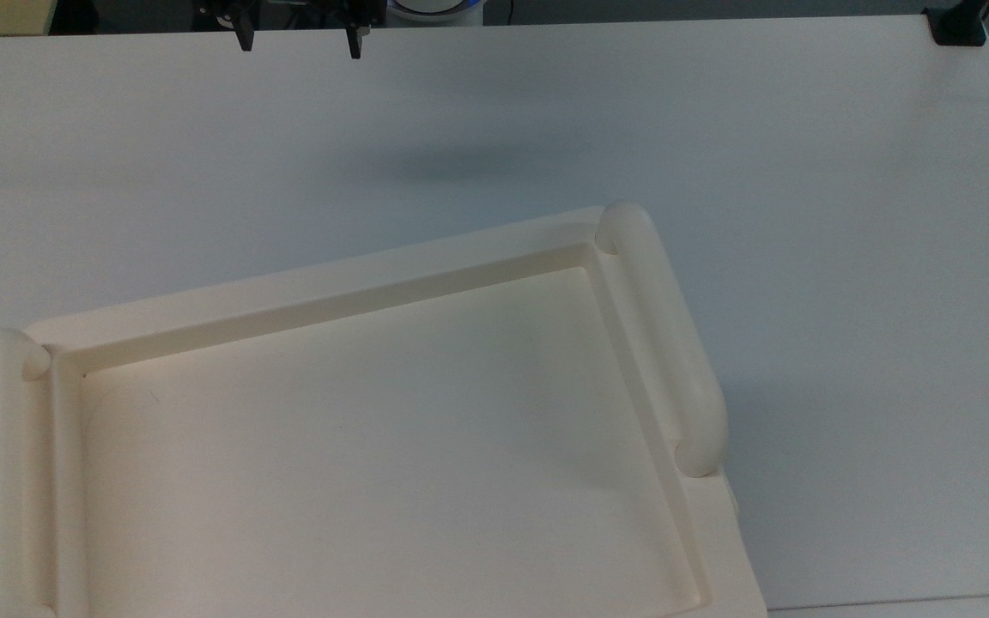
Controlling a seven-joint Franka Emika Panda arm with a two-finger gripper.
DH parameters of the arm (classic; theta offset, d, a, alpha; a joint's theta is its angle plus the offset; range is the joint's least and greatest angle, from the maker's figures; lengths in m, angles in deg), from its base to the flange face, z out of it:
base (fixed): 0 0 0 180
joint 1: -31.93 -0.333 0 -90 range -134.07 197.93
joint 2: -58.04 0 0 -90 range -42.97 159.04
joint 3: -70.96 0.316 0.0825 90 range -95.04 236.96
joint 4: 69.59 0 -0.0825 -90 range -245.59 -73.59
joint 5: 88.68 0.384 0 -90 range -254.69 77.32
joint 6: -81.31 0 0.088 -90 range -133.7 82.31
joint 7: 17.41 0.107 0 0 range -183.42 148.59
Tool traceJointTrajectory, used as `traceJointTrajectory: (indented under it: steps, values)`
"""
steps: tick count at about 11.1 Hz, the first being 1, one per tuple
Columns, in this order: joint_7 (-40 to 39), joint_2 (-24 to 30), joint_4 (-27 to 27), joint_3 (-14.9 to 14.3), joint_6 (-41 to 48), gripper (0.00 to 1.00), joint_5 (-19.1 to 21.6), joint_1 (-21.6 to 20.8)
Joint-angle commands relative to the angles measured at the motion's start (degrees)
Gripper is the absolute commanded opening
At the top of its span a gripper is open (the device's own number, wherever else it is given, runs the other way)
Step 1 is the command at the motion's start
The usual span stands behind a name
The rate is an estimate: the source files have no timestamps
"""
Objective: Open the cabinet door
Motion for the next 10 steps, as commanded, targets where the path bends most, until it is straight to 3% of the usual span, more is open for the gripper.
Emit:
traceJointTrajectory:
  steps: [1, 10]
  values:
    - [1.07, -0.29, -0.69, -0.76, -3.58, 1.00, -0.93, -0.04]
    - [1.16, -0.13, -0.68, -0.76, -2.98, 1.00, -0.84, -0.47]
